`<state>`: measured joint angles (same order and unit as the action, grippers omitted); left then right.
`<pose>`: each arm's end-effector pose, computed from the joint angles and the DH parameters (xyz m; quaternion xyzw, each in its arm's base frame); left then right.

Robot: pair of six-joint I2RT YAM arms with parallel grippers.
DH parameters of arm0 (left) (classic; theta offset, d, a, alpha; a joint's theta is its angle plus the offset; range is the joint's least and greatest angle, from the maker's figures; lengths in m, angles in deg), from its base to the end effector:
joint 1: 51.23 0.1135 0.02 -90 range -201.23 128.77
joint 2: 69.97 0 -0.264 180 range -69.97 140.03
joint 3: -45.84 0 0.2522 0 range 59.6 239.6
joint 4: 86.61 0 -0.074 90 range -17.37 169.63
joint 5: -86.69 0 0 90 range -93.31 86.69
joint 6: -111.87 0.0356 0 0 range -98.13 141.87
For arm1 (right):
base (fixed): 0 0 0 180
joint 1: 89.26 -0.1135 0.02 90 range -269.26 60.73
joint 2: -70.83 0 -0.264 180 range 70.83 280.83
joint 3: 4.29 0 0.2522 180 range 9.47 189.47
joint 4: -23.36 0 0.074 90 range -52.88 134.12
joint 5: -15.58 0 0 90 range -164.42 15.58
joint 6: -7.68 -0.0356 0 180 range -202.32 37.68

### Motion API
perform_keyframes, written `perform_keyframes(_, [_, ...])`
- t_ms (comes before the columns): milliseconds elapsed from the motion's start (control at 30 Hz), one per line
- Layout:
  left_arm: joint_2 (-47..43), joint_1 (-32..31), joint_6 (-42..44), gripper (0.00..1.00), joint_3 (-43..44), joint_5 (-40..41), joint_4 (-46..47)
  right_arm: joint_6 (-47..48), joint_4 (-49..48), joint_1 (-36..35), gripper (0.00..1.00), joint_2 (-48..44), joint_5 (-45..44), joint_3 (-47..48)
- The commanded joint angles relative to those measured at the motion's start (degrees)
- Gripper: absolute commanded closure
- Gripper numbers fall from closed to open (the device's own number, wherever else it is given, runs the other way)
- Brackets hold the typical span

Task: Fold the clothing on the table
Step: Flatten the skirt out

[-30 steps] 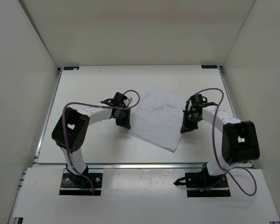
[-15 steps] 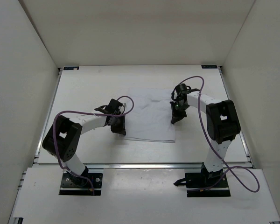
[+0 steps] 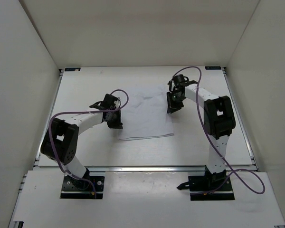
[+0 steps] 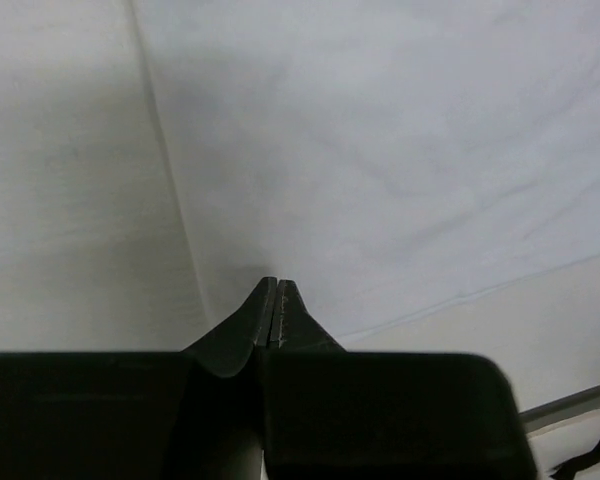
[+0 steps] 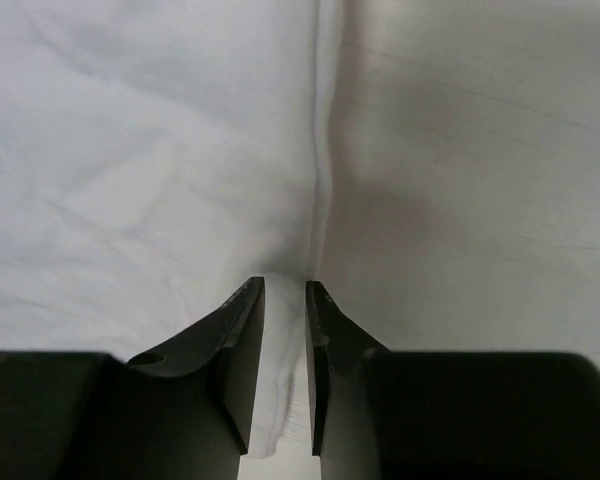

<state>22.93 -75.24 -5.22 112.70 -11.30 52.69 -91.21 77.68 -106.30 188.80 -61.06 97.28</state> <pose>0.2749 -0.1279 0.1661 -0.0122 0.9771 -0.1483 0.1520 0.4007 0.1314 0.1729 -0.0890 0.9753 0.1491 0.1364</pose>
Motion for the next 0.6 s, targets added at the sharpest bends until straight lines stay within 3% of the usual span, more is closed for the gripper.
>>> perform_keyframes(0, [-2.02, 0.98, 1.52, 0.92, 3.24, 0.87, -0.84, 0.89, 0.05, 2.09, 0.77, -4.23, 1.22, 0.97])
perform_keyframes(67, [-3.78, 1.51, 2.21, 0.7, 4.2, 0.69, -1.45, 0.62, -1.96, 2.71, 0.65, -9.49, 2.71, -2.18])
perform_keyframes(200, [-6.67, 2.48, 2.75, 0.49, 4.12, 1.39, -2.77, 0.88, -2.85, 2.36, 0.51, -16.54, 4.04, -12.72])
perform_keyframes(300, [-8.61, 1.77, 2.4, 0.36, 1.4, 2.36, -3.03, 0.89, -3.72, 0.96, 0.48, -22.07, 4.56, -22.03])
perform_keyframes(467, [-11.34, 0.72, -0.94, 0.31, -4.58, 2.02, -0.76, -1.66, -8.2, 0.16, 0.42, -26.74, 9.13, -34.62])
perform_keyframes(533, [-11.87, 1.33, -1.73, 0.34, -6.68, 1.14, 0.39, -2.88, -10.58, 0.07, 0.41, -28.14, 10.53, -37.26])
perform_keyframes(567, [-12.39, 1.68, -2.26, 0.41, -7.65, 1.05, 0.92, -3.15, -12.41, 0.42, 0.41, -28.32, 12.11, -37.97])
